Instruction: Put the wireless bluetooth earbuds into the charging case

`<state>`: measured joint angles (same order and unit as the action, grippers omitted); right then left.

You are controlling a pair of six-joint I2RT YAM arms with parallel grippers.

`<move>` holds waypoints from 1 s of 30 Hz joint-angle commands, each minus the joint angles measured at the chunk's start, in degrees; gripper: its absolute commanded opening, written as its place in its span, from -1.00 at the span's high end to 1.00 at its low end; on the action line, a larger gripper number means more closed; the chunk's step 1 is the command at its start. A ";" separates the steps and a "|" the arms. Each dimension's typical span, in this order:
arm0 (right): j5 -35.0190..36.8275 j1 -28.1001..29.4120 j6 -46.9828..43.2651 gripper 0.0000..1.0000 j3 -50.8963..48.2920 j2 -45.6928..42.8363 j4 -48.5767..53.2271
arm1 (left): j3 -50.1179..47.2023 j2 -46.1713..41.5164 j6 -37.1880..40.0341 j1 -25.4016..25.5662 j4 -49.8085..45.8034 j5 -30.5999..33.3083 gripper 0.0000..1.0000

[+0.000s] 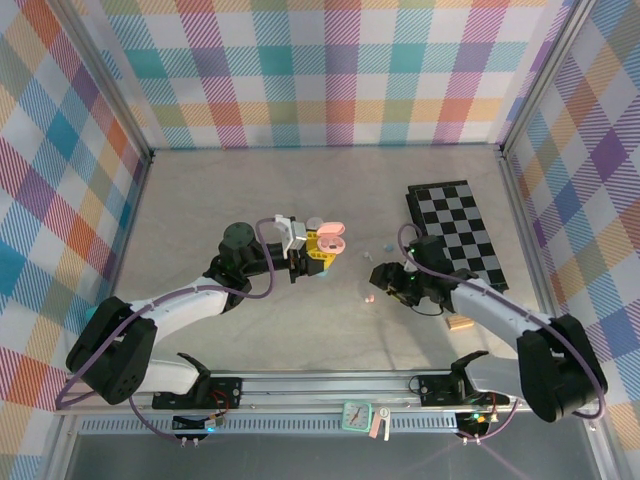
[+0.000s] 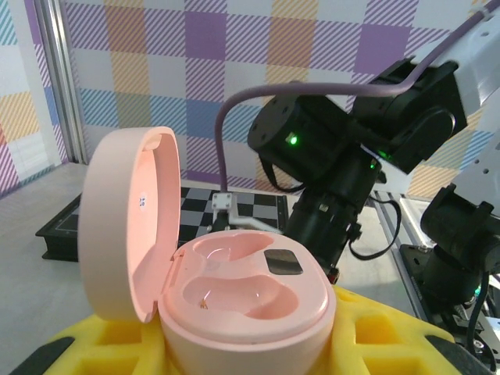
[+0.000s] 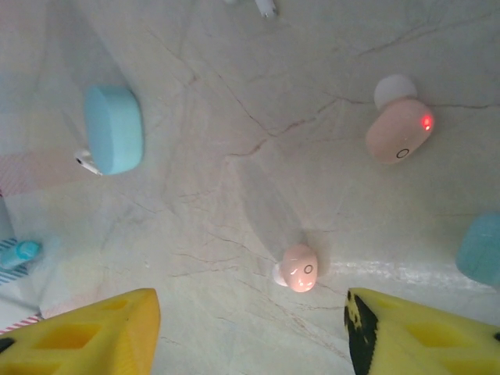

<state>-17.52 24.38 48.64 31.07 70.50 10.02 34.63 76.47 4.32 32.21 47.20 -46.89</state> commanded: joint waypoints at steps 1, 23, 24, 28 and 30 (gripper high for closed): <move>0.29 1.03 4.03 -0.20 -0.10 2.61 -3.25 | 0.70 0.21 -0.80 -0.79 4.14 -2.00 0.40; -3.92 3.83 6.61 0.15 -0.22 12.73 -9.78 | 0.61 -0.19 -1.14 -1.15 3.95 -2.56 0.40; -4.01 3.92 6.63 0.16 -0.21 12.65 -10.02 | 0.57 -0.35 -1.20 -1.13 3.95 -2.66 0.40; -3.84 4.10 6.66 0.23 -0.20 12.56 -9.84 | 0.39 -0.49 -1.24 -1.18 3.88 -2.69 0.40; -3.84 4.14 6.66 0.26 -0.44 12.57 -10.03 | 0.28 -0.67 -1.15 -1.18 3.61 -2.67 0.40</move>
<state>-20.21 28.21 54.89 31.07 82.70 1.48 34.65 76.44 3.60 31.68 48.38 -47.55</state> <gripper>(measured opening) 0.376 0.340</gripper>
